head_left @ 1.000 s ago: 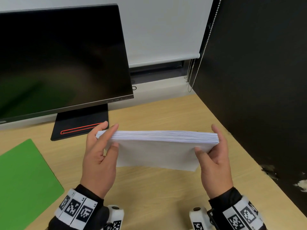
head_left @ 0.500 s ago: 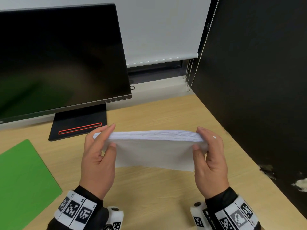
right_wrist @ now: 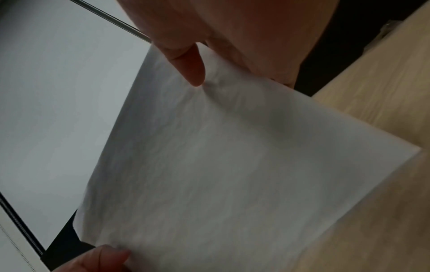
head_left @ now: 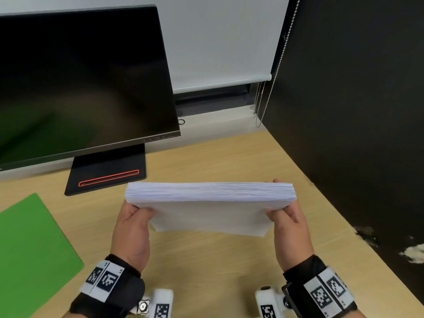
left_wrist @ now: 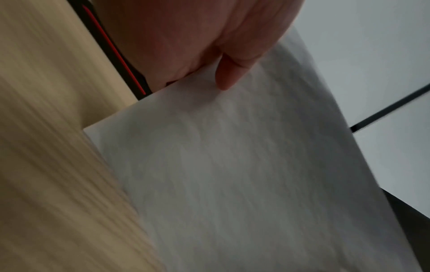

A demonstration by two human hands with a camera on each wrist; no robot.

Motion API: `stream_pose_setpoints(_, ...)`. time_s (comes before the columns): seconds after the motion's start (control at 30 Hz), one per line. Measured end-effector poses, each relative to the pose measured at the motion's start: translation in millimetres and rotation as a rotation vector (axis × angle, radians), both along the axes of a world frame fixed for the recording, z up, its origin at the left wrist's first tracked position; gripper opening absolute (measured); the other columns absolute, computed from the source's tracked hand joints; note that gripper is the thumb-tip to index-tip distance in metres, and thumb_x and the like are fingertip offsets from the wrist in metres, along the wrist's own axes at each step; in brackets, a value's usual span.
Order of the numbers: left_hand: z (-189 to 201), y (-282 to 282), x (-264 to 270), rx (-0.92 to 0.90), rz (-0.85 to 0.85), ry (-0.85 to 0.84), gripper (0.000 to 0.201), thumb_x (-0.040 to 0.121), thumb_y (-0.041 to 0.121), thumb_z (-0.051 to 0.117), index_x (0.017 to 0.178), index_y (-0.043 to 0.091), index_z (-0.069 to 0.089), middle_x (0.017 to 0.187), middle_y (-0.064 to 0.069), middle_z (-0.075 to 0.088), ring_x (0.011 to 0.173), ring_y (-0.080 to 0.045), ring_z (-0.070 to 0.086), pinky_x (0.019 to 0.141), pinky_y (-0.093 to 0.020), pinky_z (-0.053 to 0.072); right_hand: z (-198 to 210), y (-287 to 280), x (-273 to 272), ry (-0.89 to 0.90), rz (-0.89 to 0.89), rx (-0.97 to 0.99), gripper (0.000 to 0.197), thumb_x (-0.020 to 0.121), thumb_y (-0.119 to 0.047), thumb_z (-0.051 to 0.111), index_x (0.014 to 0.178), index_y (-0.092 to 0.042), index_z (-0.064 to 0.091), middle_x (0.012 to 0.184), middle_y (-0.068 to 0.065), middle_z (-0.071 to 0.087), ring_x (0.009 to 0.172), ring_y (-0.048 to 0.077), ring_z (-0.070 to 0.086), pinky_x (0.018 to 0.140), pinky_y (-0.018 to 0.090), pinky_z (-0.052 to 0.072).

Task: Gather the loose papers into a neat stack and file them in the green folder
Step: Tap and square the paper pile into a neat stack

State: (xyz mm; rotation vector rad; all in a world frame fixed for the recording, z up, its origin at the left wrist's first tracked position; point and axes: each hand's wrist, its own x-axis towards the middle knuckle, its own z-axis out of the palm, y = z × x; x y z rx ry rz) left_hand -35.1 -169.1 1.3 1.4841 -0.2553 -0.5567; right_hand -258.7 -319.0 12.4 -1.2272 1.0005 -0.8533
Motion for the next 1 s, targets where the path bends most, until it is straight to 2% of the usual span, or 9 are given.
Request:
stream_pose_setpoints(0.1, -7, -2, -2, 0.073, 0.004, -0.001, 0.036, 0.093, -0.011, 0.047, 0.098, 0.018, 0.067, 0.094, 0.001, 0.067, 0.091, -0.015, 0.062, 0.081, -0.025, 0.05, -9, 4, 0, 0.008, -0.019, 0.018, 0.042, 0.09, 0.01, 0.048, 0.119, -0.014, 0.068, 0.093, -0.022, 0.075, 0.088, -0.008, 0.065, 0.087, 0.03, 0.044)
stream_pose_setpoints(0.17, -10, -3, -2, 0.105, 0.007, 0.043, 0.037, 0.096, -0.007, 0.048, 0.094, 0.028, 0.059, 0.095, 0.004, 0.063, 0.098, -0.021, 0.06, 0.08, -0.028, 0.048, -12, 6, 1, 0.001, -0.036, 0.039, 0.036, 0.09, 0.01, 0.049, 0.109, -0.012, 0.071, 0.089, -0.015, 0.076, 0.085, -0.005, 0.066, 0.085, 0.03, 0.045)
stream_pose_setpoints(0.27, -10, -3, -1, 0.11, 0.023, 0.027, 0.03, 0.098, -0.003, 0.049, 0.102, 0.024, 0.061, 0.095, 0.007, 0.064, 0.113, -0.022, 0.063, 0.09, -0.029, 0.049, -10, 7, 1, -0.002, -0.035, 0.025, 0.034, 0.092, 0.006, 0.05, 0.107, -0.014, 0.073, 0.1, -0.005, 0.076, 0.091, 0.0, 0.067, 0.086, 0.029, 0.046)
stream_pose_setpoints(0.33, 4, -3, -5, 0.139, -0.011, -0.045, 0.028, 0.098, -0.005, 0.047, 0.109, 0.013, 0.066, 0.084, 0.017, 0.07, 0.094, 0.011, 0.068, 0.082, -0.005, 0.046, -8, 6, 2, -0.008, -0.031, 0.011, 0.035, 0.093, 0.005, 0.05, 0.108, -0.017, 0.072, 0.104, -0.005, 0.075, 0.094, 0.0, 0.066, 0.087, 0.028, 0.046)
stream_pose_setpoints(0.4, 10, -4, -9, 0.134, -0.024, -0.094, 0.029, 0.098, -0.009, 0.045, 0.106, 0.007, 0.067, 0.077, 0.021, 0.071, 0.073, 0.023, 0.062, 0.066, 0.005, 0.043, -7, 6, 2, -0.016, -0.019, 0.008, 0.039, 0.093, 0.006, 0.049, 0.11, -0.023, 0.07, 0.101, -0.013, 0.074, 0.093, -0.004, 0.065, 0.086, 0.027, 0.046)
stream_pose_setpoints(0.5, 10, -2, -8, 0.126, -0.026, -0.087, 0.022, 0.098, -0.004, 0.048, 0.111, 0.002, 0.066, 0.09, 0.008, 0.066, 0.085, -0.002, 0.064, 0.068, -0.012, 0.047, -5, 7, 3, -0.016, -0.001, -0.004, 0.045, 0.094, 0.004, 0.048, 0.112, -0.033, 0.067, 0.098, -0.024, 0.073, 0.091, -0.01, 0.064, 0.086, 0.026, 0.045)
stream_pose_setpoints(0.67, 7, -3, -7, 0.099, -0.033, -0.021, 0.034, 0.098, -0.001, 0.05, 0.125, 0.009, 0.067, 0.121, -0.004, 0.072, 0.109, -0.016, 0.065, 0.079, -0.022, 0.046, -4, 6, 3, -0.005, 0.018, 0.012, 0.044, 0.096, 0.003, 0.046, 0.106, -0.033, 0.069, 0.092, -0.024, 0.075, 0.086, -0.01, 0.065, 0.083, 0.027, 0.044)
stream_pose_setpoints(0.87, 7, -3, -4, 0.007, -0.032, 0.004, 0.043, 0.096, -0.006, 0.049, 0.108, 0.028, 0.073, 0.117, 0.003, 0.074, 0.11, -0.014, 0.064, 0.086, -0.028, 0.047, 2, 4, 4, -0.042, 0.048, -0.016, 0.044, 0.097, 0.004, 0.045, 0.107, -0.032, 0.069, 0.092, -0.023, 0.075, 0.087, -0.011, 0.065, 0.081, 0.024, 0.045)
stream_pose_setpoints(1.0, 3, -4, -2, 0.007, -0.038, -0.008, 0.039, 0.095, -0.008, 0.049, 0.122, 0.014, 0.068, 0.117, -0.002, 0.073, 0.119, -0.025, 0.064, 0.085, -0.027, 0.048, 1, 3, 6, 0.002, 0.061, -0.042, 0.042, 0.096, 0.004, 0.047, 0.111, -0.03, 0.067, 0.096, -0.019, 0.074, 0.09, -0.007, 0.065, 0.084, 0.03, 0.047)
